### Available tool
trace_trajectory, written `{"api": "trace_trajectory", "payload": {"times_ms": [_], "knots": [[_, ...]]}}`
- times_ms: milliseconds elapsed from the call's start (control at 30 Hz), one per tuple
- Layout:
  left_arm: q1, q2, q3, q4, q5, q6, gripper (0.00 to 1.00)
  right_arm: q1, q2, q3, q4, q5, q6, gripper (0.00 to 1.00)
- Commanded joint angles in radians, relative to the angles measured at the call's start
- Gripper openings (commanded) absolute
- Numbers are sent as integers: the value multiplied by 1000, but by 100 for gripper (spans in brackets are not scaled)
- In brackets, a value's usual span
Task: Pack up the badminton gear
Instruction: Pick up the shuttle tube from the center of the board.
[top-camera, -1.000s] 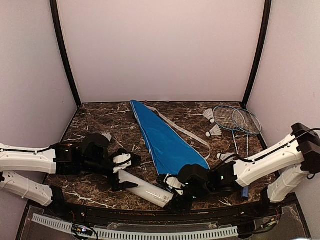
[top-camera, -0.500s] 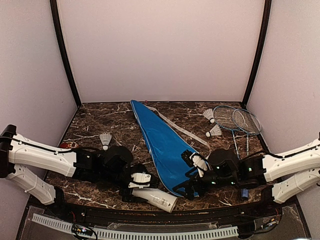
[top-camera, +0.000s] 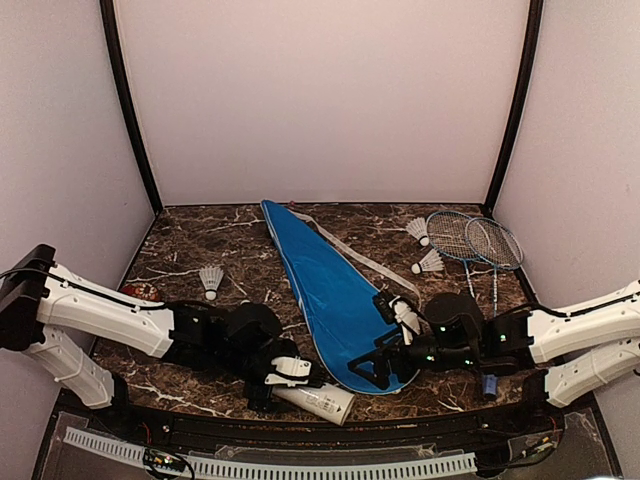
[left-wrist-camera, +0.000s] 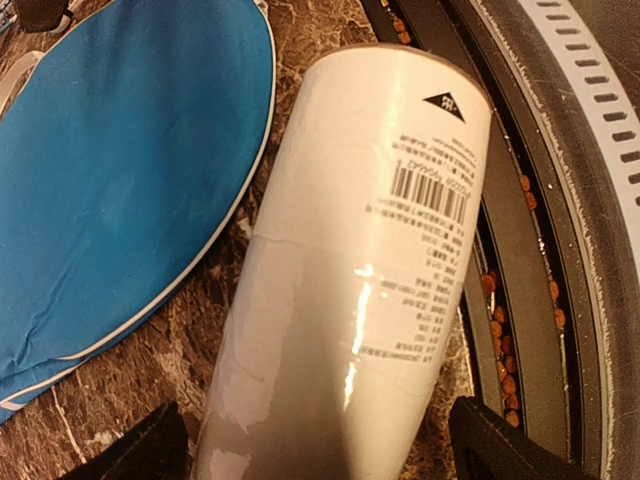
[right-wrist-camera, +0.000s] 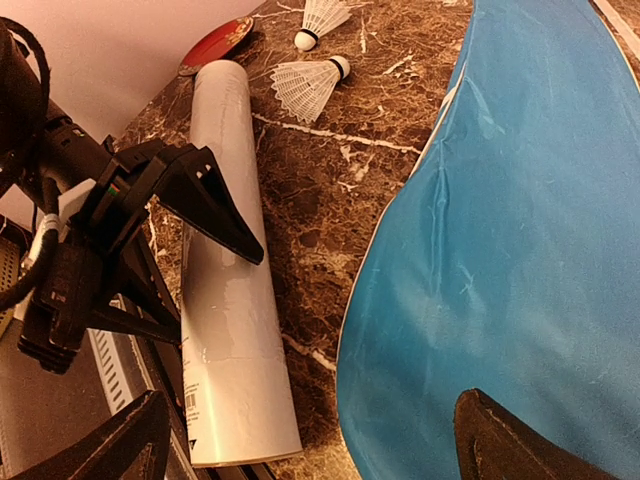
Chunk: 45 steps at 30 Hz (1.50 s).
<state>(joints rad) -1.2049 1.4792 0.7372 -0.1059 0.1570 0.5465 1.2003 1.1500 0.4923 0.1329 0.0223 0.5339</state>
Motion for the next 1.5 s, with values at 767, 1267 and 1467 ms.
{"api": "trace_trajectory", "payload": {"times_ms": [767,1267,1467], "knots": [[-41,149,76,-68,-105,-17,79,-11,-38,-91,158,1,114,99],[19,-38,7,-78,-62,-379,76,-88,-94,-92,155,-27,235,100],[76,-139,-3,-88,40,-395,74,-87,-107,-129,196,-80,351,98]]}}
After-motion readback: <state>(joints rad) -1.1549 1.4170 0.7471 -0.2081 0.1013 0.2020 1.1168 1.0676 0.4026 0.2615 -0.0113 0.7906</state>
